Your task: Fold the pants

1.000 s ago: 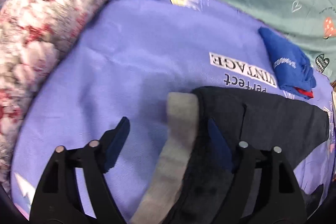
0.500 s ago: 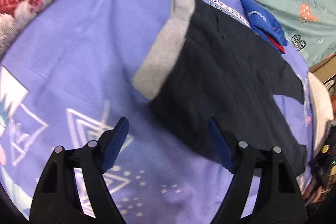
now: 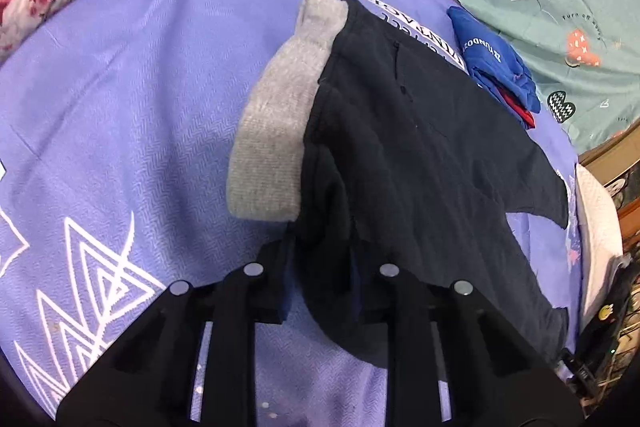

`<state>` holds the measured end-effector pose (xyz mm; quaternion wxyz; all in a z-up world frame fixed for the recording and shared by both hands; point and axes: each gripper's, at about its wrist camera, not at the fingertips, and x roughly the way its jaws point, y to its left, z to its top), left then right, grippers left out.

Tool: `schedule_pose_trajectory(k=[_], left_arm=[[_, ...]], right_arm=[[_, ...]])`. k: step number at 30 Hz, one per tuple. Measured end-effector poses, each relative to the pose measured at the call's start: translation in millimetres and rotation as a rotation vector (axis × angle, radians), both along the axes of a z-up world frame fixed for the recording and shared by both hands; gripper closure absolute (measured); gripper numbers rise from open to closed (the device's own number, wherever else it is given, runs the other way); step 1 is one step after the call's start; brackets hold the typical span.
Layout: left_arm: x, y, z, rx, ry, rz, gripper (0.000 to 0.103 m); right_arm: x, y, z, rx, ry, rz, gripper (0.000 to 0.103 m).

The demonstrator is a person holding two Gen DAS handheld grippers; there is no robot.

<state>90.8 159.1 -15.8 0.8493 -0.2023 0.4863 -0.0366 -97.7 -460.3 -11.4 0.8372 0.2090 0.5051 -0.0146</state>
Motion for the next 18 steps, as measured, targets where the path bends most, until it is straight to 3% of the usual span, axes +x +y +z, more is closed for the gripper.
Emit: schedule_pose_trajectory(k=[2, 3, 5, 6, 7, 13, 18], left_arm=[[4, 2, -4, -0.012, 0.016, 0.01, 0.081], [8, 5, -9, -0.033, 0.033, 0.021, 0.081], [11, 10, -13, -0.071, 0.031, 0.034, 0.081], [10, 11, -11, -0.079, 0.022, 0.034, 0.085], [7, 11, -8, -0.08, 0.008, 0.035, 0.086], [-37, 18, 44, -0.124, -0.151, 0.027, 0.087], [-71, 19, 54, -0.132, -0.161, 0.001, 0.087]], right_arm=[[4, 4, -1, -0.028, 0.005, 0.006, 0.014], [7, 6, -1, -0.065, 0.016, 0.002, 0.021], [11, 8, -2, -0.104, 0.027, 0.005, 0.053], [11, 6, -2, -0.078, 0.023, 0.015, 0.078], [9, 5, 1, -0.055, 0.004, 0.017, 0.086], [-16, -10, 47, 0.06, -0.149, 0.011, 0.091], [-37, -21, 85, 0.115, -0.217, 0.008, 0.091]])
